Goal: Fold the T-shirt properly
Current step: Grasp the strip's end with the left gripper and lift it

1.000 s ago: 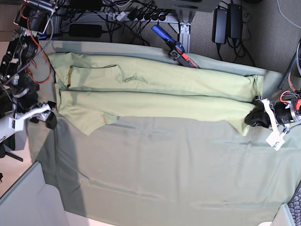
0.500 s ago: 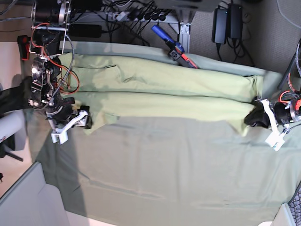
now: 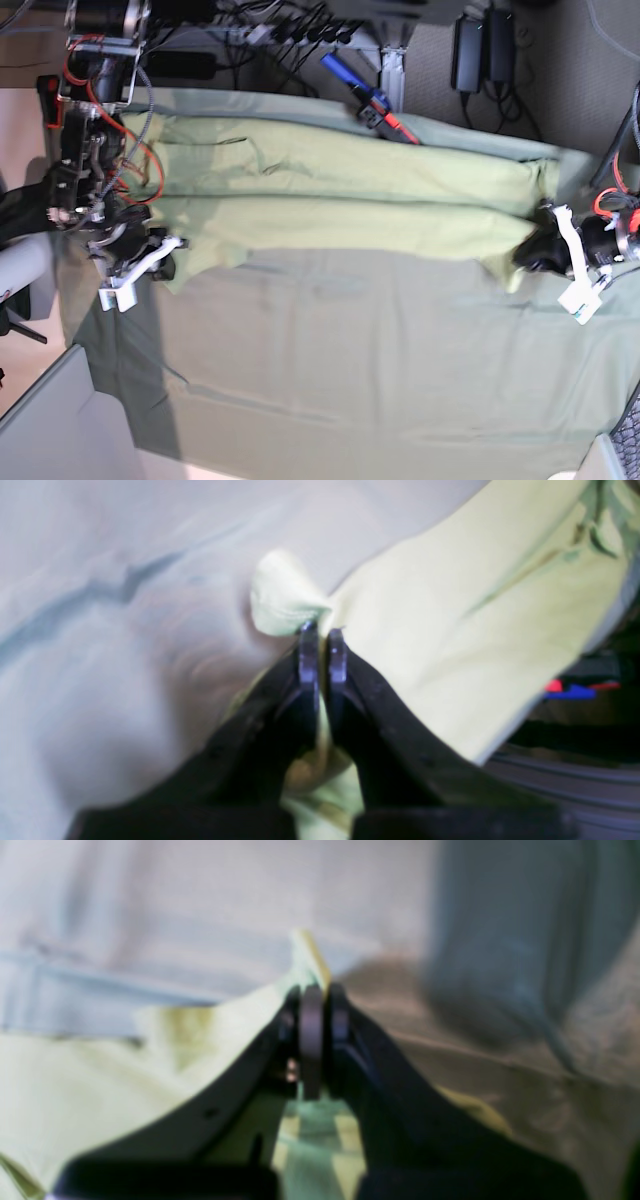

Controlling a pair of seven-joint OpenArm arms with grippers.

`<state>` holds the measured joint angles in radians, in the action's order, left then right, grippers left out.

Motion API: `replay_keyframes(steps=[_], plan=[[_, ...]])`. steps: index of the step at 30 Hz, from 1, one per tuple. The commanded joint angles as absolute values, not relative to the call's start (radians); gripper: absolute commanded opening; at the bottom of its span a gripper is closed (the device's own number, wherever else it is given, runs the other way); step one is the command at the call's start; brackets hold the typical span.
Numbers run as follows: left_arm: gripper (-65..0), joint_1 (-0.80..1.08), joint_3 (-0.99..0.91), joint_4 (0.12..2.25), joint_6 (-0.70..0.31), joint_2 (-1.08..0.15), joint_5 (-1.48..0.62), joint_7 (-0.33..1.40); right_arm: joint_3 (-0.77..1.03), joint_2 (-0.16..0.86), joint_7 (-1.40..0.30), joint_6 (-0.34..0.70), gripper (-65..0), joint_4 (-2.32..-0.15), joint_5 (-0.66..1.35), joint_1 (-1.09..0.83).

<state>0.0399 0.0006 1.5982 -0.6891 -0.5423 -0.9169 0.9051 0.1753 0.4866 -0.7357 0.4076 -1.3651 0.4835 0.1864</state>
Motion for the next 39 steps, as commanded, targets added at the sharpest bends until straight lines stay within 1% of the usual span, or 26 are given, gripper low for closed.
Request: replay_keyframes(steps=[1, 4, 10, 11, 14, 17, 19, 20, 21, 22, 23, 24, 28, 32, 35, 39], plan=[[-65.0, 0.041, -0.007, 1.628, -0.698, -0.568, -0.931, 0.899, 0.212, 0.509, -0.739, 0.427, -65.0, -1.419, 0.498, 0.170], [-65.0, 0.060, -0.007, 1.650, -0.698, -0.578, -0.931, 0.899, 0.283, 0.510, -0.773, 0.427, -65.0, -1.508, 0.529, 0.086], [-65.0, 0.062, -0.007, 1.650, -0.698, -0.595, -0.932, 0.925, 0.392, 0.515, -0.771, 0.427, -65.0, -1.609, 0.597, -0.072], [-63.3, 0.068, -0.007, 1.650, -0.698, -0.599, -0.932, 0.925, 0.405, 0.514, -0.772, 0.427, -65.0, -1.625, 0.607, -0.096], [-49.1, 0.088, -0.007, 1.650, -0.698, -0.609, -0.932, 0.929, 0.428, 0.515, -0.788, 0.427, -65.0, -1.659, 0.614, -0.153], [-38.7, 0.117, -0.007, 1.650, -0.698, -0.619, -0.932, 0.932, 0.428, 0.514, -0.817, 0.427, -65.0, -1.661, 0.614, -0.186], [-30.4, 0.134, -0.007, 1.650, -0.698, -0.627, -0.933, 0.929, 0.429, 0.514, -0.812, 0.426, -65.0, -1.661, 0.613, -0.208], [-26.5, 0.140, -0.008, 1.650, -0.698, -0.630, -0.934, 0.918, 0.429, 0.514, -0.812, 0.426, -58.3, -1.661, 0.614, -0.217], [-23.7, 0.142, -0.008, 1.650, -0.698, -0.630, -0.932, 0.915, 0.429, 0.514, -0.812, 0.426, -46.6, -1.661, 0.613, -0.223], [-22.3, 0.141, -0.008, 1.650, -0.698, -0.629, -0.929, 0.913, 0.429, 0.514, -0.811, 0.426, -36.0, -1.661, 0.613, -0.228], [-22.3, 0.141, -0.010, 1.650, -0.698, -0.629, -0.922, 0.912, 0.429, 0.512, -0.808, 0.426, -27.9, -1.661, 0.609, -0.231], [-22.3, 0.141, -0.020, 1.650, -0.698, -0.628, -0.914, 0.907, 0.429, 0.511, -0.809, 0.426, -23.8, -1.661, 0.609, -0.231], [-22.3, 0.154, -0.128, 1.650, -0.652, -0.595, -0.904, 0.902, 0.429, 0.501, -0.808, 0.426, -23.3, -1.661, 0.609, -0.231], [-22.3, 0.208, -0.266, 1.650, -0.593, -0.525, -0.929, 0.902, 0.429, 0.495, -0.808, 0.426, -23.3, -1.661, 0.609, -0.231], [-22.3, 0.260, -0.303, 1.650, -0.588, -0.487, -0.971, 0.902, 0.429, 0.495, -0.807, 0.426, -23.3, -1.661, 0.609, -0.231], [-22.4, 0.297, -0.303, 1.650, -0.587, -0.431, -1.000, 0.902, 0.429, 0.495, -0.805, 0.426, -23.4, -1.661, 0.609, -0.231]])
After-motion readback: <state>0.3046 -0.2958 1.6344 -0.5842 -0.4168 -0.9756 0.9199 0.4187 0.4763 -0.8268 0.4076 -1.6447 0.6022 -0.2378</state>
